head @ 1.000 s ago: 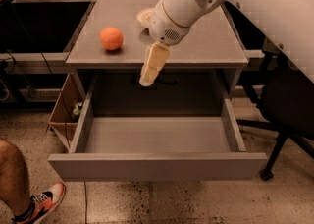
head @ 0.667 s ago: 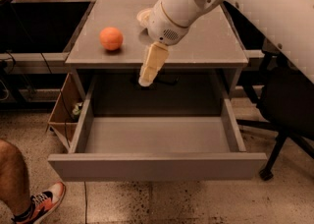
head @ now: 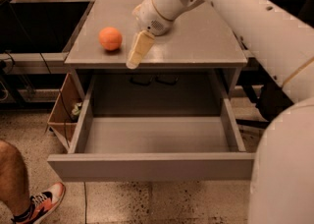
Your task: Place orange into top drawer
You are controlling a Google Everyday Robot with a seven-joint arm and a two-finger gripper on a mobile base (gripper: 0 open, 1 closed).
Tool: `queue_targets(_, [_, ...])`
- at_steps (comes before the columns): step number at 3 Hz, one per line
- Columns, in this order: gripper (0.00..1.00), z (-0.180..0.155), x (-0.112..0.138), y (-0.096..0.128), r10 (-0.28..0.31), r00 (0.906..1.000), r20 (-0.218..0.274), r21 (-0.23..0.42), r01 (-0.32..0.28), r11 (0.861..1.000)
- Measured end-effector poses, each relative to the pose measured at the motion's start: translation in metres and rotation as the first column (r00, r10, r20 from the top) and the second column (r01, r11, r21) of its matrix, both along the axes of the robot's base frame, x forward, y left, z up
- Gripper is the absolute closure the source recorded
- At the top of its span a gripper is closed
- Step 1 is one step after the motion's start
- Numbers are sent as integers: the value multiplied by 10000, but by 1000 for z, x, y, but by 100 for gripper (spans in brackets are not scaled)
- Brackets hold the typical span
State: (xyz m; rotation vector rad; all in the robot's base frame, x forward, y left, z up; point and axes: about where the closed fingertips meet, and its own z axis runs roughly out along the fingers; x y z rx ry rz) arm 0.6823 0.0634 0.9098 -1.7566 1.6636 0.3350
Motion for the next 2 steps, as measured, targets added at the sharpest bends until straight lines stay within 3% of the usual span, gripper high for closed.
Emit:
queue_targets(1, [0,-5,47,19,-336,9994,-84,692,341,9970])
queue_targets(2, [0,-21,79,35,-741,9947,-709,1442,837,9860])
